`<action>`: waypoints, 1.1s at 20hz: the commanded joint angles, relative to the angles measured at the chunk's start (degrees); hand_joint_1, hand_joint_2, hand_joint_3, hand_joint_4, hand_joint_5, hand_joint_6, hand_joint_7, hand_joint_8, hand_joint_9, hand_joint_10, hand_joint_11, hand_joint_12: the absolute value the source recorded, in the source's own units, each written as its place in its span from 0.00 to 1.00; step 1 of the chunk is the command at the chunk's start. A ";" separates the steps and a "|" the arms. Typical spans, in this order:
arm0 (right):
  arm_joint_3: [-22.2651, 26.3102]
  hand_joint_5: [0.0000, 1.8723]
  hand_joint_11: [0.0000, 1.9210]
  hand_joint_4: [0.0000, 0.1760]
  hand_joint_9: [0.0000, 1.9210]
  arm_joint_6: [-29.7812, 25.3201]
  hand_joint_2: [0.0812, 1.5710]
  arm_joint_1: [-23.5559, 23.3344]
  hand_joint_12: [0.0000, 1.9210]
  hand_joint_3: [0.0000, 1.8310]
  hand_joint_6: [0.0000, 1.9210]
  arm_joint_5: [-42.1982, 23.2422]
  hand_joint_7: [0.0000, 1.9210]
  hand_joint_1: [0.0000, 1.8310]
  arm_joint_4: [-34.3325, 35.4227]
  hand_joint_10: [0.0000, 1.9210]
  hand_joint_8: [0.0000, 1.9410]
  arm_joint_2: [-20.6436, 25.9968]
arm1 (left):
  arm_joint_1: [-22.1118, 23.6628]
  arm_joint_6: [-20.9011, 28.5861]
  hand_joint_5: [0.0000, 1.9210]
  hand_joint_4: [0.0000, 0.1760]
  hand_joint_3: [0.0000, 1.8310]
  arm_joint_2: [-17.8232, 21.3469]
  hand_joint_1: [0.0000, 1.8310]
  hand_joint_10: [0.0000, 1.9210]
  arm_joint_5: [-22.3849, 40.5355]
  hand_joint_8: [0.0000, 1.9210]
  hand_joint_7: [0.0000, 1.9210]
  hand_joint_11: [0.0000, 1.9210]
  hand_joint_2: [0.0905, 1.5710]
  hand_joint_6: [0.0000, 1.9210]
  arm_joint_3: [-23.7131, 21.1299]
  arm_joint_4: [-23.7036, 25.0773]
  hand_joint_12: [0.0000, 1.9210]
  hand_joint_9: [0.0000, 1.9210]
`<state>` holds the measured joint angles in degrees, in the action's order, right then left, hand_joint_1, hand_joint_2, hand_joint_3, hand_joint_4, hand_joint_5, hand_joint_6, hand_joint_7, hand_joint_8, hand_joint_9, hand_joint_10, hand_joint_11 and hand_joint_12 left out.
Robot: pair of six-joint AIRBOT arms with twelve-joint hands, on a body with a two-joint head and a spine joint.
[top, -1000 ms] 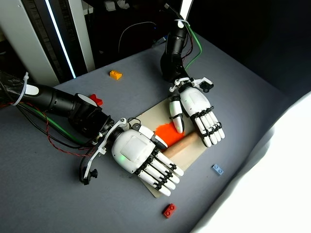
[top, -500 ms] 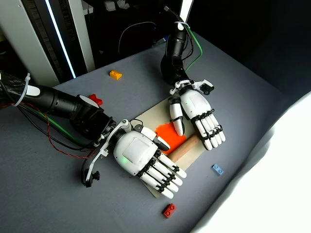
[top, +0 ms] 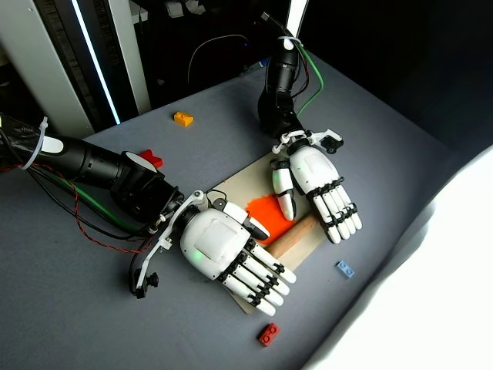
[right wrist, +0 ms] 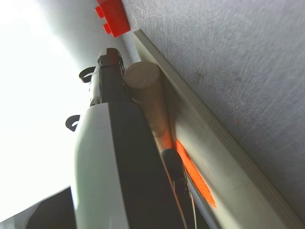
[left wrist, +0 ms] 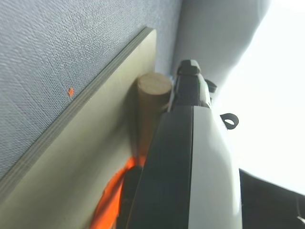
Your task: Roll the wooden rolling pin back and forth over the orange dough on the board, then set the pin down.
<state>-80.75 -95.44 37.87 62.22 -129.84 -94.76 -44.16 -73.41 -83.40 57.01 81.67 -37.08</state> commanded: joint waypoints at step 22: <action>-0.41 0.08 0.00 0.00 0.02 -0.59 0.98 -0.61 0.00 0.00 0.00 3.64 0.06 0.00 -3.38 0.00 0.00 0.51 | 2.15 2.15 0.00 0.00 0.00 0.29 0.00 0.00 3.65 0.00 0.00 0.00 0.97 0.00 1.12 1.40 0.00 0.00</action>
<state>-80.99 -95.79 37.85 61.56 -130.17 -94.59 -42.68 -71.59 -83.42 54.57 82.54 -37.58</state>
